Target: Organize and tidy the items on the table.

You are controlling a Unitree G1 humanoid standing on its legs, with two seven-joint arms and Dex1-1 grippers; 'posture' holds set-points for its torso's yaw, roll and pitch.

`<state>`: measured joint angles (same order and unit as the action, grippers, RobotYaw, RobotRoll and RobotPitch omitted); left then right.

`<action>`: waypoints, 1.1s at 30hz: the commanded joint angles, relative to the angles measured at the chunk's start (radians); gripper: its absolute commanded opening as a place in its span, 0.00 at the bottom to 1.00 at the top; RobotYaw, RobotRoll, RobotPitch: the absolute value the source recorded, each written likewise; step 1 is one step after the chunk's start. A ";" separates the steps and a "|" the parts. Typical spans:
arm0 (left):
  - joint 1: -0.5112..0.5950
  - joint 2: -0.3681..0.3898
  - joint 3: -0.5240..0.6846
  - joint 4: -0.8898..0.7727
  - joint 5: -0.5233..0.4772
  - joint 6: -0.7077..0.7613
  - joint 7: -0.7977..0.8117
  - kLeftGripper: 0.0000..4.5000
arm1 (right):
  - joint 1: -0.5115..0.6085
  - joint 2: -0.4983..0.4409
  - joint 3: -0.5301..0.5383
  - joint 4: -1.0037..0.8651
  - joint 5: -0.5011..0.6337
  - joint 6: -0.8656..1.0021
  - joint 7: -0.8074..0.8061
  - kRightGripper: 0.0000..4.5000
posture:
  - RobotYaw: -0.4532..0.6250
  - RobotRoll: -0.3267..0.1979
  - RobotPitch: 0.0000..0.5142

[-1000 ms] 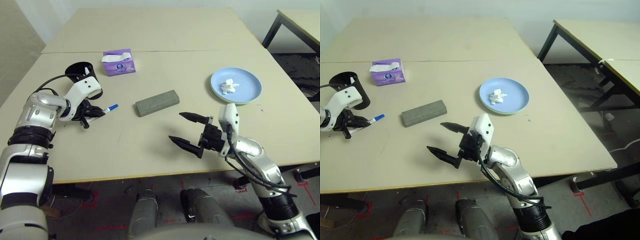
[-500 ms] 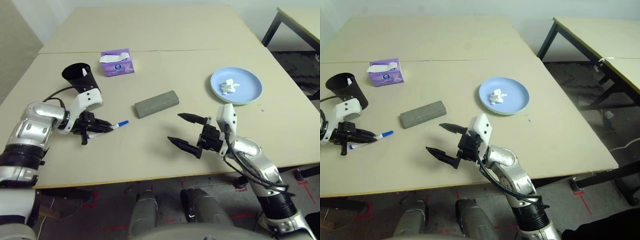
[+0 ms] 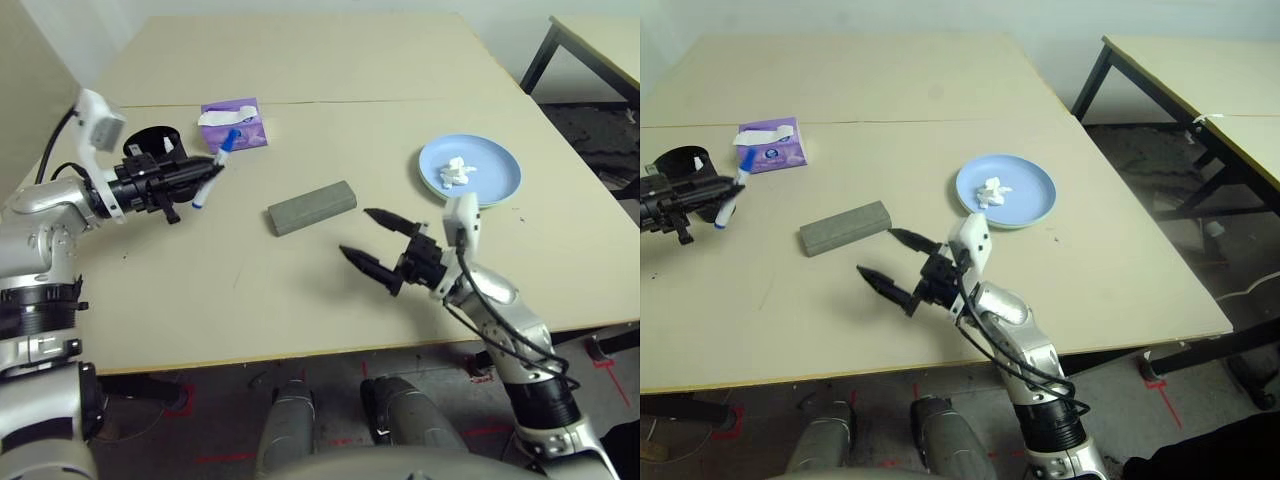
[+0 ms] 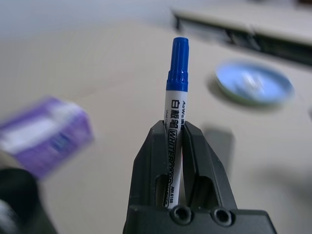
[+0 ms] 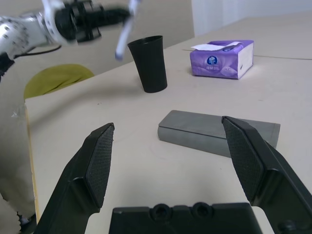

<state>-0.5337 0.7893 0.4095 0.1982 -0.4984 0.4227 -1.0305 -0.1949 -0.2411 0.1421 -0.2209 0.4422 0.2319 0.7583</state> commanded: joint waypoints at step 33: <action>-0.290 -0.057 -0.047 0.554 0.230 -0.422 0.499 0.06 | 0.050 -0.033 0.040 -0.021 -0.056 -0.014 -0.005 1.00 | 0.38 0.62 0.29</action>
<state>-0.8153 0.7343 0.3741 0.7122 -0.2856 0.0243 -0.5223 -0.1604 -0.2680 0.1758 -0.2289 0.3939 0.2076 0.7601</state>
